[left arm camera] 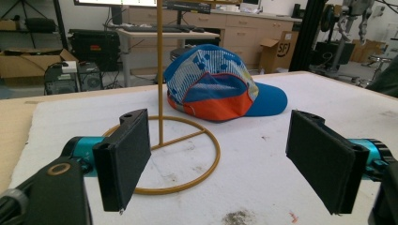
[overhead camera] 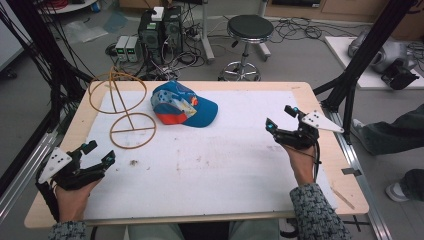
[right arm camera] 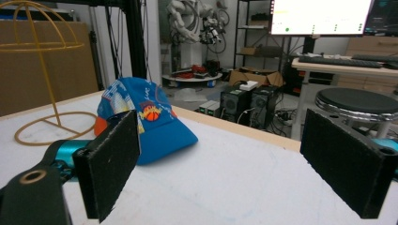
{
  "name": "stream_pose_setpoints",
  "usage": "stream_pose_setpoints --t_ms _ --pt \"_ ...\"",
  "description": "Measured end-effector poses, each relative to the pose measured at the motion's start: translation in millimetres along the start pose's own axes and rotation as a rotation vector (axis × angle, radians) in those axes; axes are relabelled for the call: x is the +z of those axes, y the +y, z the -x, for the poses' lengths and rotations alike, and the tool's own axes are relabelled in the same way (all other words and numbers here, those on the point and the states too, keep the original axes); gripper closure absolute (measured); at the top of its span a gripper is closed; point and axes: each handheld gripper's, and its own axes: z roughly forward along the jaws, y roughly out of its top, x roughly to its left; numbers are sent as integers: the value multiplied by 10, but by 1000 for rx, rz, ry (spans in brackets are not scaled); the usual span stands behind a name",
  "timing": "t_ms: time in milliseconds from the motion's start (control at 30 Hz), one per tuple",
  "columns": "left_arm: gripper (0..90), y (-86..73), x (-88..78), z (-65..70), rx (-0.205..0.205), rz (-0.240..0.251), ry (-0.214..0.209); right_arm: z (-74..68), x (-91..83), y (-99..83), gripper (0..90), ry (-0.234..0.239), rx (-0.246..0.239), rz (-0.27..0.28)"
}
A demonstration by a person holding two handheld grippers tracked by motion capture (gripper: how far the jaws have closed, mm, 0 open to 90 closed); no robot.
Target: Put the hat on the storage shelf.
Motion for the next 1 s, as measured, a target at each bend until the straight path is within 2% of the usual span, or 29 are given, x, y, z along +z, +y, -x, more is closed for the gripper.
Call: stream_pose_setpoints --t_ms 100,167,333,400,433,467,567,633,767,800,833,900,1000 --pt "224 4 2 1 2 3 -14 -20 88 52 117 -5 -15 16" --pt "224 4 8 5 3 2 -18 -34 220 137 116 7 -10 21" --pt "224 1 15 3 0 1 -26 -48 382 251 116 21 1 41" --pt "224 4 14 -4 0 3 -25 -54 489 328 116 25 -13 60" --pt "224 4 14 -4 0 3 -25 -54 489 328 116 25 -13 60" --pt "224 4 15 -6 -2 4 -25 -60 588 394 116 32 -16 63" --pt "224 0 19 -14 -3 3 -25 -77 685 451 116 39 -25 62" --pt "224 0 18 -17 -4 4 -26 -125 846 539 116 56 -33 55" --pt "224 -2 18 -24 -6 5 -29 -198 1011 621 116 71 -51 54" --pt "224 -6 16 -29 -8 5 -28 -249 1114 662 116 77 -67 60" --pt "224 -6 16 -29 -8 5 -28 -249 1114 662 116 77 -67 60" --pt "224 -9 17 -33 -9 5 -29 -325 1265 721 116 96 -79 57" --pt "224 -9 18 -36 -11 7 -32 -374 1360 760 116 112 -85 47"
